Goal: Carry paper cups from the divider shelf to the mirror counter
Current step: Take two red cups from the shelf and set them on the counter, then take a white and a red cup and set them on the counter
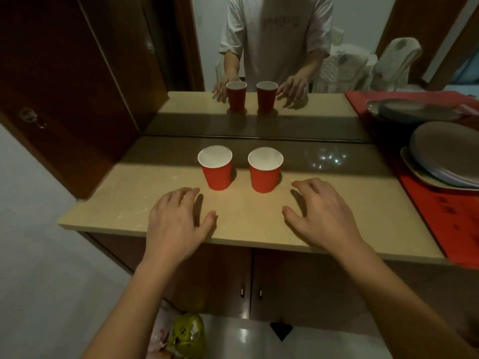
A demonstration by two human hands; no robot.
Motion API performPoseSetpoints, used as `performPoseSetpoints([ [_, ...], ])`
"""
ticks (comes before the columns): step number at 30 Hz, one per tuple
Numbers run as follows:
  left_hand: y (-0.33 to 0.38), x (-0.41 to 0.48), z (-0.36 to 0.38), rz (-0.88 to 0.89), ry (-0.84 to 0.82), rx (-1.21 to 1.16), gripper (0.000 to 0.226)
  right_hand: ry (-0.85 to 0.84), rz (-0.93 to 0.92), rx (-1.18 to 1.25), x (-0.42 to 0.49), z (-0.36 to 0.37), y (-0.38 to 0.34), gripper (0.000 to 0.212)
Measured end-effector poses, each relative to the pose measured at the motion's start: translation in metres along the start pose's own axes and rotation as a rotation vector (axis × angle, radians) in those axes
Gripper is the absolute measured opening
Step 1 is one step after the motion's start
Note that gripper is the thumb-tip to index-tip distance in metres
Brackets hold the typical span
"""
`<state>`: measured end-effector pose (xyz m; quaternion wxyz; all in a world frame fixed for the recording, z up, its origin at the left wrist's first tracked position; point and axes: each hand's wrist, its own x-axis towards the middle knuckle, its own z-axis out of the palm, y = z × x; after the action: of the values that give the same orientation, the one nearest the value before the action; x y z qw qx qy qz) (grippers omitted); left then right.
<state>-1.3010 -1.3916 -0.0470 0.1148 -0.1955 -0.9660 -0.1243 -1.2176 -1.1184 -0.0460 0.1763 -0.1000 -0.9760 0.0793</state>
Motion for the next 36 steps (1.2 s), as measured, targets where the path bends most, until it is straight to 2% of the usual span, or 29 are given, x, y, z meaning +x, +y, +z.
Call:
performPoseSetpoints([
  [4, 0.013, -0.024, -0.002, 0.083, 0.004, 0.094, 0.063, -0.017, -0.074, -0.074, -0.026, -0.010, -0.004, 0.059],
  [8, 0.031, -0.040, 0.001, 0.138, -0.024, 0.094, 0.062, -0.027, -0.101, -0.044, -0.044, -0.014, -0.010, 0.057],
  [15, 0.069, -0.059, 0.007, 0.279, -0.041, 0.028, 0.053, -0.003, -0.051, 0.005, -0.081, -0.018, -0.002, 0.055],
  [22, 0.112, -0.072, 0.019, 0.544, -0.087, -0.053, 0.056, 0.107, 0.247, -0.036, -0.157, -0.033, 0.011, 0.053],
  [30, 0.175, -0.118, 0.034, 0.907, -0.162, -0.165, 0.059, 0.107, 0.705, -0.141, -0.280, -0.056, 0.017, 0.058],
  [36, 0.233, -0.158, 0.044, 1.137, -0.249, -0.246, 0.058, 0.170, 0.926, -0.239, -0.364, -0.075, 0.019, 0.054],
])
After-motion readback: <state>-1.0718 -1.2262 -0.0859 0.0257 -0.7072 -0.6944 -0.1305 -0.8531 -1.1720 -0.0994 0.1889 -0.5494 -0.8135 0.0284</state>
